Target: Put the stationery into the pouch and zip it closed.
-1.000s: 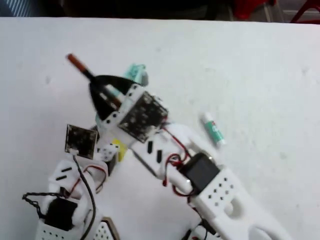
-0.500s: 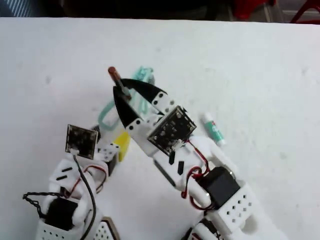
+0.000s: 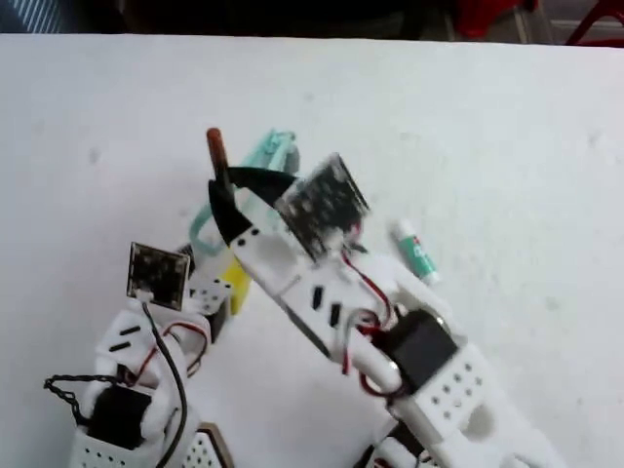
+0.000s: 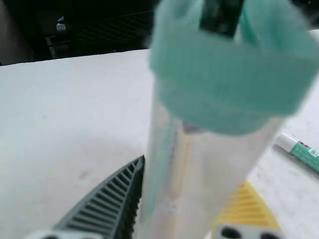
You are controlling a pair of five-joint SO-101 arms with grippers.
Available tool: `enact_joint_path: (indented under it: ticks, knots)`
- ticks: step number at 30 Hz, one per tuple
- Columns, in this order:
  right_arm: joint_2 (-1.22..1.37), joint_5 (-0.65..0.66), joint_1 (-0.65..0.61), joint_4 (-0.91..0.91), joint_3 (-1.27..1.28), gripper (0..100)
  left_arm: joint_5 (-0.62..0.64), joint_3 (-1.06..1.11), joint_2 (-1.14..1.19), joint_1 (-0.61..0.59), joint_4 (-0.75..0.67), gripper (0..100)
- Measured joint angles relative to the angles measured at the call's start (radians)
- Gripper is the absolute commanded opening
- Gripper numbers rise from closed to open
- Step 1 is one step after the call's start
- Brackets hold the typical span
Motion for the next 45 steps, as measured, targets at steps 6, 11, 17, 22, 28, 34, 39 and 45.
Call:
enact_joint_path:
  ticks: [6, 11, 17, 22, 28, 34, 39, 45]
  knots:
    - [0.092, -0.04, 0.041, 0.04, -0.048, 3.9, 0.0, 0.0, 0.0, 0.0, 0.0, 22]
    - [0.098, -0.041, 0.041, 0.04, -0.054, 22.7, 0.0, 0.0, 0.0, 0.0, 0.0, 22]
    - [0.098, -0.041, 0.043, 0.04, -0.054, 22.8, 0.0, 0.0, 0.0, -0.002, 0.0, 22]
    - [0.043, -0.041, 0.057, 0.04, -0.054, 20.0, 0.0, 0.0, 0.0, -0.002, 0.0, 22]
    - [-0.089, -0.041, 0.199, 0.04, -0.055, 19.7, 0.0, 0.0, 0.0, -0.002, 0.0, 22]
    - [-0.077, 0.049, 0.453, 0.078, -0.055, 19.7, 0.0, 0.0, 0.0, -0.002, 0.0, 22]
    - [0.087, 0.181, 0.626, 0.112, -0.075, 19.7, 0.0, 0.0, 0.0, -0.002, 0.0, 22]
    - [0.405, 0.292, 0.7, 0.319, -0.209, 20.0, 0.0, 0.0, 0.0, -0.002, 0.0, 22]
